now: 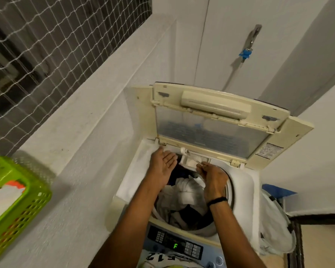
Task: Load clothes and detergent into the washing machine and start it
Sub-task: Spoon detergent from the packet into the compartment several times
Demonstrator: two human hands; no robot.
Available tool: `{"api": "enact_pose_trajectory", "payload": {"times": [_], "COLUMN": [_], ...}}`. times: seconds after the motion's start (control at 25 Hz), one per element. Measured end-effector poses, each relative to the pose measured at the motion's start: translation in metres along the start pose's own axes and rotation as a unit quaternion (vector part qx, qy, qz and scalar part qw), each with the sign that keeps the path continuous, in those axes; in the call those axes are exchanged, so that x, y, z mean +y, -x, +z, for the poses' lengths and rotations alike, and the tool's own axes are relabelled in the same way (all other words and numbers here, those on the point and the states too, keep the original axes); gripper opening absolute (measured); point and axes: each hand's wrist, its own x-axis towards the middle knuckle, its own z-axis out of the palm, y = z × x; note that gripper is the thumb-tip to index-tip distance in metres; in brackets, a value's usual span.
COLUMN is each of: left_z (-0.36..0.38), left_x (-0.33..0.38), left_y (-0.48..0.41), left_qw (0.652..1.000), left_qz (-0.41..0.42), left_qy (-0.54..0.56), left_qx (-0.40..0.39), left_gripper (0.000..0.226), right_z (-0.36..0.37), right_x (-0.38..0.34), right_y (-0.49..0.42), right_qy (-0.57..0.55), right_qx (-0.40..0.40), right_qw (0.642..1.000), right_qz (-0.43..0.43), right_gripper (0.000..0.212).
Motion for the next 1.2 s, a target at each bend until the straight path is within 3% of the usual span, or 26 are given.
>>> {"api": "enact_pose_trajectory", "payload": {"times": [0.16, 0.32, 0.48, 0.64, 0.72, 0.76, 0.8, 0.88, 1.04, 1.12, 1.2], "left_z": [-0.012, -0.045, -0.099, -0.158, -0.187, -0.203, -0.214, -0.227, -0.227, -0.231, -0.239], "left_x": [0.057, 0.106, 0.136, 0.144, 0.147, 0.150, 0.151, 0.153, 0.155, 0.159, 0.161], "left_y": [0.074, 0.168, 0.258, 0.325, 0.340, 0.341, 0.341, 0.335, 0.321, 0.319, 0.317], "left_qw": [0.991, 0.954, 0.868, 0.746, 0.692, 0.672, 0.655, 0.642, 0.666, 0.678, 0.679], "left_qz": [0.130, 0.298, 0.470, 0.566, 0.551, 0.526, 0.492, 0.417, 0.322, 0.274, 0.280], "left_qy": [-0.009, -0.037, -0.089, -0.149, -0.211, -0.259, -0.314, -0.385, -0.395, -0.407, -0.431], "left_qx": [-0.011, 0.011, 0.134, 0.319, 0.415, 0.452, 0.480, 0.515, 0.545, 0.547, 0.524], "left_gripper": [0.056, 0.045, 0.029, 0.015, 0.008, 0.007, 0.009, 0.022, 0.048, 0.044, 0.032], "right_z": [0.045, 0.099, 0.153, 0.199, 0.218, 0.228, 0.235, 0.247, 0.258, 0.267, 0.274], "right_x": [0.001, 0.004, 0.007, 0.022, 0.031, 0.035, 0.037, 0.039, 0.044, 0.055, 0.066], "right_y": [0.052, 0.117, 0.195, 0.260, 0.281, 0.289, 0.296, 0.312, 0.338, 0.344, 0.346], "right_qy": [-0.055, 0.021, 0.116, 0.252, 0.353, 0.408, 0.453, 0.490, 0.524, 0.542, 0.568], "right_qx": [-0.153, -0.301, -0.430, -0.534, -0.531, -0.517, -0.496, -0.463, -0.499, -0.517, -0.512], "right_qw": [0.984, 0.949, 0.892, 0.804, 0.742, 0.693, 0.645, 0.589, 0.497, 0.471, 0.453], "right_qz": [0.074, 0.092, 0.072, -0.067, -0.208, -0.294, -0.365, -0.446, -0.478, -0.467, -0.459], "right_gripper": [0.027, 0.020, 0.022, 0.022, 0.019, 0.019, 0.021, 0.023, 0.037, 0.039, 0.032]}}
